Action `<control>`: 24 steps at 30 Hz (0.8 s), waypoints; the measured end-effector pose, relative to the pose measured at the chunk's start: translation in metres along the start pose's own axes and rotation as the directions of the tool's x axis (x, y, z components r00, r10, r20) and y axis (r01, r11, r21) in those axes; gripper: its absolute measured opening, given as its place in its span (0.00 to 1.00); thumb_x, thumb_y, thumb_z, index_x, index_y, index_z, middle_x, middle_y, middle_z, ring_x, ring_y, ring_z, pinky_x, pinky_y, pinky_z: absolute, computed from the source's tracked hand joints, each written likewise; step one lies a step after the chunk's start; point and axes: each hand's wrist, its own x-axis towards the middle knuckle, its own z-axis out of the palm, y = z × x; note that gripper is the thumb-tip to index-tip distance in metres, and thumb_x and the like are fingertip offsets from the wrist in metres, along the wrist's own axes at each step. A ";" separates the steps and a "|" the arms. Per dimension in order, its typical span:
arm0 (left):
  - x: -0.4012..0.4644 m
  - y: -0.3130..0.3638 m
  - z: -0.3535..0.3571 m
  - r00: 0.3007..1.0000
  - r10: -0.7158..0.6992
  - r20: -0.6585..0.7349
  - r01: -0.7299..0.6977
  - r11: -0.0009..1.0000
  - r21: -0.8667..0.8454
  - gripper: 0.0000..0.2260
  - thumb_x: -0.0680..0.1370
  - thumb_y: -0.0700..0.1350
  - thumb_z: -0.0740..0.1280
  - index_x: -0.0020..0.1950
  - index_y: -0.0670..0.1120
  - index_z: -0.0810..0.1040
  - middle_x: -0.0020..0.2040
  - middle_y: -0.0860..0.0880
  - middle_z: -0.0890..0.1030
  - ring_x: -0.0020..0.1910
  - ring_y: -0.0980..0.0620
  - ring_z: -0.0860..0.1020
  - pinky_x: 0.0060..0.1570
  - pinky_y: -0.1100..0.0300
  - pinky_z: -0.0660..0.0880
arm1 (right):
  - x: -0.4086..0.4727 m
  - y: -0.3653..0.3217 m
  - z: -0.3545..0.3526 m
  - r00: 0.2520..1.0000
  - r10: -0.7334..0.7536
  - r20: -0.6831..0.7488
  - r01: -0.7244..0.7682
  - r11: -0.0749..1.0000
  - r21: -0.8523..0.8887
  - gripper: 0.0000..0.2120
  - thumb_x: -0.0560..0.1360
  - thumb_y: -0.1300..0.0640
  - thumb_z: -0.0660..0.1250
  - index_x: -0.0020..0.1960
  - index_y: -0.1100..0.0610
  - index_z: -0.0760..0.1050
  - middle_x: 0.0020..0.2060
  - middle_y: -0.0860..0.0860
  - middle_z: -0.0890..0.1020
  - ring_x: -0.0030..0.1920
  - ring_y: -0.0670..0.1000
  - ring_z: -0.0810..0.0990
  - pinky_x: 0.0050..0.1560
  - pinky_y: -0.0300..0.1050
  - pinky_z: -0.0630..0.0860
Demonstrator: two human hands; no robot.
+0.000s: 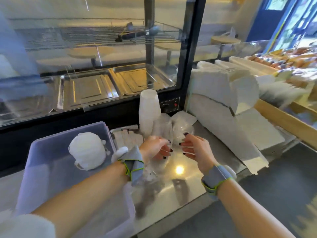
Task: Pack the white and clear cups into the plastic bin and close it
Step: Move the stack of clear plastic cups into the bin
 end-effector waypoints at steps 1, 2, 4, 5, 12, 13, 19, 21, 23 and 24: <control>0.003 0.000 0.007 0.999 -0.026 0.021 0.026 1.000 -0.006 0.12 0.79 0.41 0.59 0.35 0.44 0.71 0.30 0.49 0.78 0.19 0.60 0.75 0.27 0.66 0.71 | 0.005 0.002 -0.006 1.000 0.001 -0.018 -0.001 1.000 -0.005 0.07 0.75 0.55 0.63 0.41 0.57 0.74 0.33 0.51 0.78 0.32 0.49 0.75 0.33 0.39 0.71; 0.007 0.001 0.014 0.998 -0.059 0.034 0.059 0.998 -0.013 0.12 0.79 0.42 0.59 0.35 0.45 0.71 0.29 0.50 0.78 0.18 0.61 0.75 0.26 0.67 0.71 | 0.012 0.003 -0.012 0.999 0.002 -0.038 -0.003 1.000 -0.011 0.08 0.75 0.55 0.63 0.40 0.57 0.73 0.33 0.51 0.78 0.32 0.49 0.74 0.33 0.39 0.71; 0.017 0.001 0.030 0.991 -0.124 0.043 0.126 0.990 -0.062 0.12 0.79 0.44 0.59 0.36 0.45 0.70 0.32 0.49 0.76 0.23 0.58 0.76 0.27 0.66 0.71 | 0.028 0.007 -0.026 0.996 0.001 -0.089 -0.004 0.999 -0.035 0.08 0.75 0.54 0.63 0.38 0.55 0.71 0.36 0.52 0.77 0.32 0.49 0.73 0.32 0.40 0.72; 0.023 0.001 0.037 0.987 -0.155 0.039 0.158 0.982 -0.100 0.11 0.79 0.45 0.60 0.37 0.45 0.70 0.34 0.49 0.74 0.28 0.56 0.75 0.30 0.64 0.71 | 0.037 0.009 -0.032 0.994 -0.006 -0.111 -0.001 0.998 -0.059 0.08 0.75 0.54 0.64 0.38 0.54 0.70 0.38 0.53 0.77 0.34 0.50 0.74 0.34 0.41 0.73; 0.055 -0.007 0.079 0.952 -0.305 -0.009 0.264 0.838 -0.478 0.23 0.75 0.52 0.66 0.68 0.45 0.71 0.60 0.45 0.73 0.56 0.49 0.75 0.43 0.60 0.70 | 0.099 0.016 -0.054 0.995 -0.080 -0.063 0.052 0.930 -0.363 0.35 0.70 0.42 0.67 0.71 0.56 0.64 0.67 0.54 0.72 0.66 0.57 0.72 0.63 0.51 0.71; 0.061 -0.008 0.086 0.953 -0.301 -0.014 0.247 0.807 -0.536 0.24 0.74 0.52 0.66 0.69 0.47 0.71 0.65 0.46 0.73 0.64 0.48 0.72 0.50 0.59 0.70 | 0.107 0.014 -0.054 0.997 -0.068 -0.028 0.053 0.931 -0.362 0.37 0.69 0.41 0.67 0.72 0.56 0.63 0.69 0.55 0.70 0.67 0.58 0.71 0.65 0.53 0.70; 0.081 -0.016 0.115 0.961 -0.275 0.004 0.164 0.561 -0.811 0.20 0.73 0.49 0.68 0.65 0.48 0.76 0.71 0.49 0.72 0.75 0.49 0.64 0.74 0.56 0.59 | 0.153 0.001 -0.042 0.983 0.012 0.183 0.057 0.928 -0.368 0.32 0.70 0.43 0.68 0.66 0.61 0.70 0.55 0.53 0.76 0.56 0.54 0.75 0.51 0.44 0.72; 0.088 -0.019 0.119 0.960 -0.277 -0.028 0.121 0.505 -0.855 0.24 0.73 0.49 0.68 0.69 0.46 0.73 0.73 0.46 0.70 0.75 0.48 0.62 0.76 0.52 0.56 | 0.163 -0.004 -0.037 0.969 0.053 0.241 0.054 0.907 -0.418 0.34 0.71 0.41 0.66 0.68 0.62 0.69 0.62 0.56 0.75 0.62 0.56 0.74 0.61 0.49 0.71; 0.092 -0.020 0.122 0.958 -0.279 -0.066 0.089 0.507 -0.857 0.24 0.74 0.49 0.67 0.70 0.46 0.72 0.73 0.46 0.69 0.75 0.47 0.62 0.76 0.52 0.56 | 0.171 -0.008 -0.034 0.959 0.054 0.279 0.078 0.894 -0.442 0.33 0.71 0.41 0.66 0.65 0.65 0.71 0.65 0.62 0.75 0.64 0.62 0.74 0.67 0.58 0.68; 0.093 -0.019 0.124 0.957 -0.279 -0.080 0.077 0.508 -0.858 0.24 0.74 0.48 0.67 0.69 0.46 0.72 0.73 0.46 0.70 0.75 0.47 0.63 0.76 0.52 0.56 | 0.175 -0.010 -0.032 0.954 0.055 0.294 0.091 0.882 -0.463 0.32 0.72 0.42 0.65 0.63 0.66 0.72 0.64 0.64 0.75 0.64 0.63 0.74 0.68 0.59 0.68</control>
